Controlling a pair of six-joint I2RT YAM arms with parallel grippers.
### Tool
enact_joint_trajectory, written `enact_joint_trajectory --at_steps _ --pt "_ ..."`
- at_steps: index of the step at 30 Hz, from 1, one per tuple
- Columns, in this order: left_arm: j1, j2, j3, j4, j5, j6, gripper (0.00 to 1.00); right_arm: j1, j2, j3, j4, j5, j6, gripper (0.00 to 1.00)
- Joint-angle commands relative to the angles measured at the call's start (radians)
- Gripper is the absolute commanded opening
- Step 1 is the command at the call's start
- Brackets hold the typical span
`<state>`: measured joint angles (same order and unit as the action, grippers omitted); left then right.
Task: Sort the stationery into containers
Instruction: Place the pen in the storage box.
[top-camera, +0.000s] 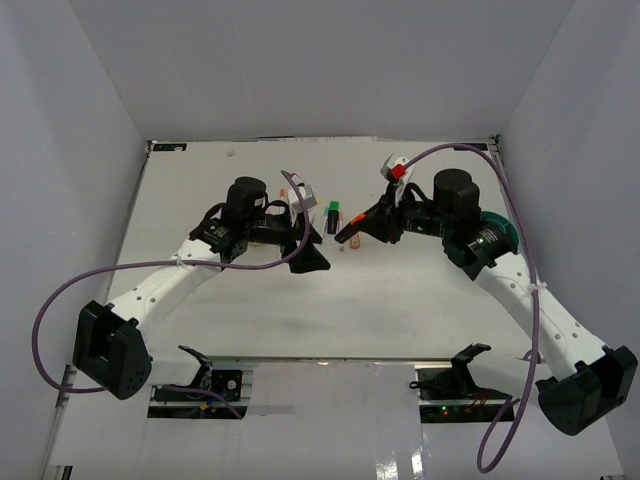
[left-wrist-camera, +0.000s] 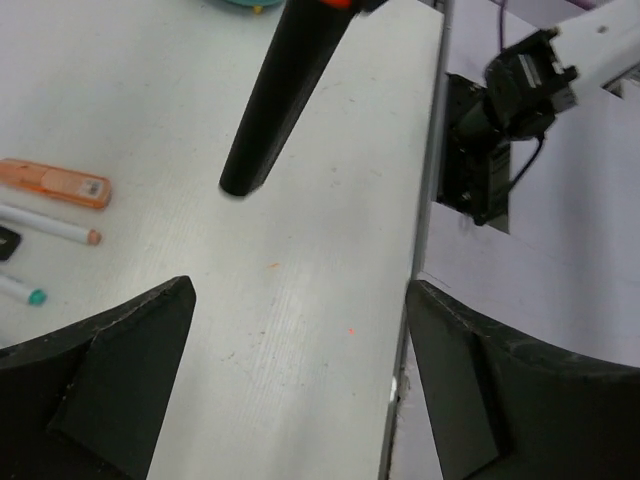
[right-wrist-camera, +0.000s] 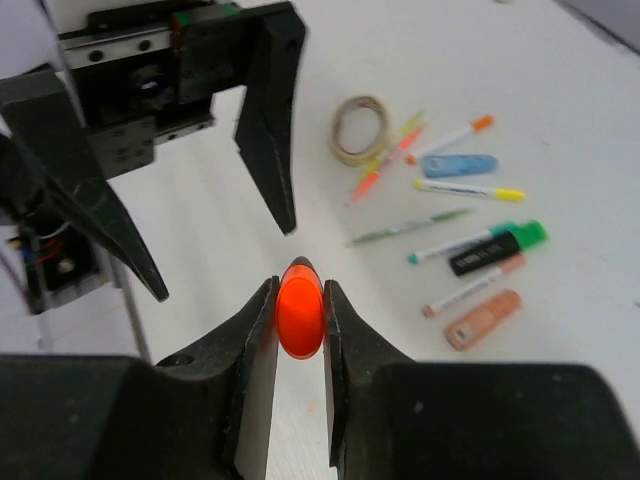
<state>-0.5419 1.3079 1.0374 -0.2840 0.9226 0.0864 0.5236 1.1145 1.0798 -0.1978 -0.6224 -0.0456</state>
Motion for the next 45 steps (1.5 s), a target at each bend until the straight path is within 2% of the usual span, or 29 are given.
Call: enact_joint_trajectory --at_steps 1,2,3,5,6,9,10,13,17,22,29,33,45 --pt "-0.004 -0.051 -0.042 0.04 -0.207 -0.043 0.98 -0.01 -0.088 -0.003 -0.07 0.352 -0.028 0.08" --pt "-0.004 -0.056 -0.052 0.051 -0.259 -0.056 0.98 -0.013 -0.103 -0.001 -0.087 0.433 -0.031 0.08" --pt "-0.004 -0.059 -0.062 0.061 -0.312 -0.068 0.98 -0.023 -0.125 0.002 -0.124 0.598 -0.033 0.08" --pt "-0.004 -0.062 -0.065 0.066 -0.468 -0.114 0.98 -0.04 -0.136 0.032 -0.178 0.775 -0.033 0.08" --pt "-0.004 -0.064 -0.063 0.065 -0.567 -0.126 0.98 -0.065 -0.139 0.045 -0.231 0.922 -0.03 0.08" --pt "-0.001 -0.068 -0.065 0.057 -0.714 -0.169 0.98 -0.131 -0.147 0.074 -0.296 1.149 -0.019 0.08" --pt "0.0 -0.067 -0.065 0.043 -0.79 -0.174 0.98 -0.157 -0.15 0.078 -0.325 1.173 -0.019 0.08" --pt "0.002 -0.067 -0.071 0.023 -0.949 -0.197 0.98 -0.302 -0.166 0.072 -0.341 1.169 -0.02 0.08" --pt "0.002 -0.067 -0.076 0.014 -1.056 -0.223 0.98 -0.428 -0.15 0.077 -0.339 1.217 0.004 0.08" --pt "0.002 -0.065 -0.077 0.002 -1.113 -0.235 0.98 -0.597 -0.07 0.1 -0.35 1.179 0.068 0.08" --pt "0.002 -0.087 -0.083 -0.003 -1.13 -0.237 0.98 -0.786 0.054 0.074 -0.33 0.965 0.145 0.08" --pt "0.002 -0.094 -0.085 -0.001 -1.113 -0.241 0.98 -0.813 0.082 0.04 -0.284 0.903 0.151 0.08" --pt "0.002 -0.07 -0.085 -0.003 -1.104 -0.243 0.98 -0.815 0.134 -0.001 -0.233 0.869 0.136 0.08"
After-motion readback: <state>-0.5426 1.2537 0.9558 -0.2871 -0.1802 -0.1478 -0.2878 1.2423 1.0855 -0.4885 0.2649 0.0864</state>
